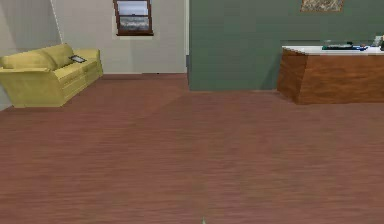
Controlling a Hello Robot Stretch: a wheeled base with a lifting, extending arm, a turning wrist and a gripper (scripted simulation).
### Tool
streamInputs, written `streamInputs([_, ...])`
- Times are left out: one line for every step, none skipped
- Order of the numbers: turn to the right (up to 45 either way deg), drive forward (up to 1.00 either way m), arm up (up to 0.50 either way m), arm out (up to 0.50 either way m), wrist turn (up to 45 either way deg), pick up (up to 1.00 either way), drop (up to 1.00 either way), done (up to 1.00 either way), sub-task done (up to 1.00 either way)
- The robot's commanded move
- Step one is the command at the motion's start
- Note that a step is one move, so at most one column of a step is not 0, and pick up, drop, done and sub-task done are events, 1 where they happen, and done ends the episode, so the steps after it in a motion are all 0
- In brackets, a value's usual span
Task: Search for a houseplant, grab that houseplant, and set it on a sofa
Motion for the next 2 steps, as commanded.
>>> streamInputs([0.0, 0.5, 0.0, 0.0, 0.0, 0.0, 0.0, 0.0, 0.0])
streamInputs([-24.0, 0.0, 0.0, 0.0, 0.0, 0.0, 0.0, 0.0, 0.0])
